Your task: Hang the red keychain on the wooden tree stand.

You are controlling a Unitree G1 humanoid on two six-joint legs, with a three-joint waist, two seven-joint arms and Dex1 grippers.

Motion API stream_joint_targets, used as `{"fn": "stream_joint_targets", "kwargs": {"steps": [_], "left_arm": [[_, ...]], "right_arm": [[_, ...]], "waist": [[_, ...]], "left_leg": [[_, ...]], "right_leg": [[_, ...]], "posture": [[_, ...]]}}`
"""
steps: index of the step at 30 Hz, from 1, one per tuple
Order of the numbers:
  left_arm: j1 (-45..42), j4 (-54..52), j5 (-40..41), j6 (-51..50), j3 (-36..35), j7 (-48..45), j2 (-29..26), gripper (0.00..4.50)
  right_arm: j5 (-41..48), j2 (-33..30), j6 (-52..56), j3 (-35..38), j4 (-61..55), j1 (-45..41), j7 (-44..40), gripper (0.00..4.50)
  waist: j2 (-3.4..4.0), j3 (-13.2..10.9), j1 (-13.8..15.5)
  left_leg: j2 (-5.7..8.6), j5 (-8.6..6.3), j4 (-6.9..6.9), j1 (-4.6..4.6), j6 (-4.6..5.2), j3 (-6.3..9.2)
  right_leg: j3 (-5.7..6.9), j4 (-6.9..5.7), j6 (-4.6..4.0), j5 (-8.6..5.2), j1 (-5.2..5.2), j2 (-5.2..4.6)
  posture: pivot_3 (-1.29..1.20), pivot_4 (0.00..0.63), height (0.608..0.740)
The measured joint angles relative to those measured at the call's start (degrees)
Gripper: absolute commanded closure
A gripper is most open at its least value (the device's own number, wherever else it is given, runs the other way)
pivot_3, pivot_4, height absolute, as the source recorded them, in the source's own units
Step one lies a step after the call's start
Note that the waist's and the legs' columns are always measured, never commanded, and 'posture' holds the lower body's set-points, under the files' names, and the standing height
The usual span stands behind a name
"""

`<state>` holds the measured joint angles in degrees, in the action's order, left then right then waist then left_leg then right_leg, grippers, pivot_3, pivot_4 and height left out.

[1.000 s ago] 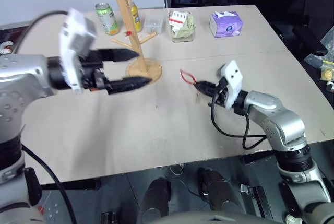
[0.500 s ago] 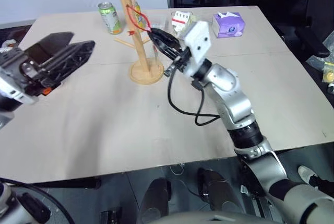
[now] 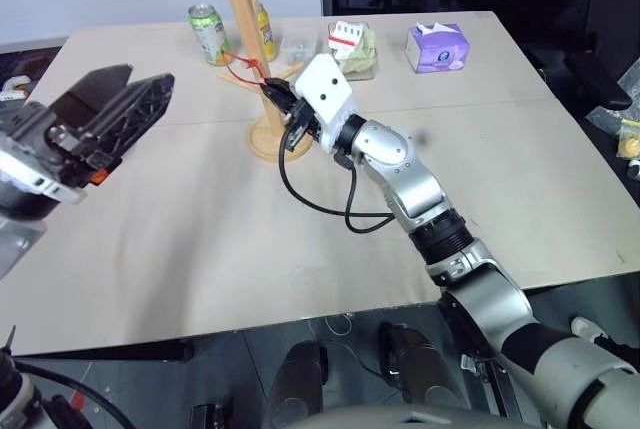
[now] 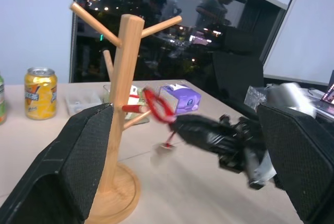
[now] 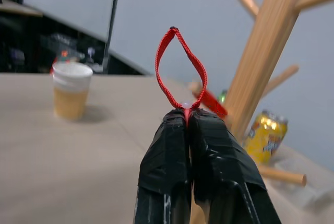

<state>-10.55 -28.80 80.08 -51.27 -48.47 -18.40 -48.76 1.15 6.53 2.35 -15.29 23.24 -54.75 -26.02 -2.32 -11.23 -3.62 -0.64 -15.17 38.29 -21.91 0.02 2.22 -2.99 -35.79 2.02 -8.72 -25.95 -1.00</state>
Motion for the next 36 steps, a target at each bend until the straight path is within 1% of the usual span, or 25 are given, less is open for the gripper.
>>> {"fn": "stream_joint_targets", "kwargs": {"steps": [3, 10, 16, 28, 32, 34, 36], "left_arm": [[0.0, 0.0, 0.0, 1.3, 1.8, 0.1, -0.2, 0.0], [0.2, -0.5, 1.1, 3.2, 1.9, 1.4, -0.8, 0.0], [0.3, -1.0, 1.2, 4.2, 2.1, 2.0, -1.6, 0.0], [-0.1, -0.9, 1.0, 5.6, 4.6, 2.2, -2.6, 0.0], [-0.2, -0.9, 0.8, 6.0, 5.9, 2.2, -2.6, 0.0], [-0.2, -0.9, 0.5, 6.2, 6.1, 2.2, -2.8, 0.0], [-0.2, -0.9, 0.5, 6.3, 6.1, 2.1, -2.8, 0.0]], "right_arm": [[-0.9, 0.9, 1.3, 0.0, 0.3, -0.4, 1.3, 4.47], [-3.4, 0.9, 4.1, 0.1, 0.2, -0.5, 4.7, 4.47], [-5.1, 0.9, 5.2, -0.1, 0.3, -0.5, 5.1, 4.47], [-5.4, 1.1, 6.6, 0.0, 2.4, -3.1, 5.2, 4.47], [-5.4, 1.1, 7.3, 0.0, 2.5, -3.1, 5.1, 3.05], [-5.3, 0.7, 7.4, 0.0, 2.5, -3.1, 4.7, 1.98], [-5.3, 0.3, 7.6, 0.0, 2.4, -3.1, 4.1, 1.09]], "waist": [[0.0, 0.0, -0.2], [0.0, 0.0, -0.2], [0.01, 0.0, -0.2], [0.02, 0.0, -0.3], [0.02, 0.0, -0.3], [0.02, 0.0, -0.3], [0.02, 0.0, -0.3]], "left_leg": [[0.0, 0.0, -0.01, 0.0, 0.0, 0.0], [0.0, 0.0, -0.01, 0.0, 0.0, 0.01], [0.0, 0.0, -0.02, 0.0, 0.0, 0.01], [0.0, 0.0, -0.05, -0.01, 0.01, 0.01], [0.0, 0.0, -0.05, -0.02, 0.01, 0.01], [0.0, 0.0, -0.06, -0.01, 0.01, 0.01], [0.0, 0.0, -0.05, -0.02, 0.01, 0.01]], "right_leg": [[0.0, 0.0, 0.03, 0.0, 0.0, 0.0], [0.0, 0.01, 0.16, -0.1, 0.0, 0.0], [0.0, 0.01, 0.17, -0.1, 0.0, 0.0], [0.01, 0.05, 0.17, -0.12, 0.0, 0.0], [0.01, 0.06, 0.17, -0.12, -0.01, 0.0], [0.01, 0.06, 0.17, -0.12, -0.01, 0.0], [0.01, 0.06, 0.16, -0.12, -0.01, 0.0]], "posture": [[0.0, 0.15, 0.74], [0.0, 0.15, 0.74], [0.0, 0.15, 0.74], [0.0, 0.15, 0.74], [0.0, 0.15, 0.74], [0.0, 0.15, 0.74], [0.0, 0.15, 0.74]]}}
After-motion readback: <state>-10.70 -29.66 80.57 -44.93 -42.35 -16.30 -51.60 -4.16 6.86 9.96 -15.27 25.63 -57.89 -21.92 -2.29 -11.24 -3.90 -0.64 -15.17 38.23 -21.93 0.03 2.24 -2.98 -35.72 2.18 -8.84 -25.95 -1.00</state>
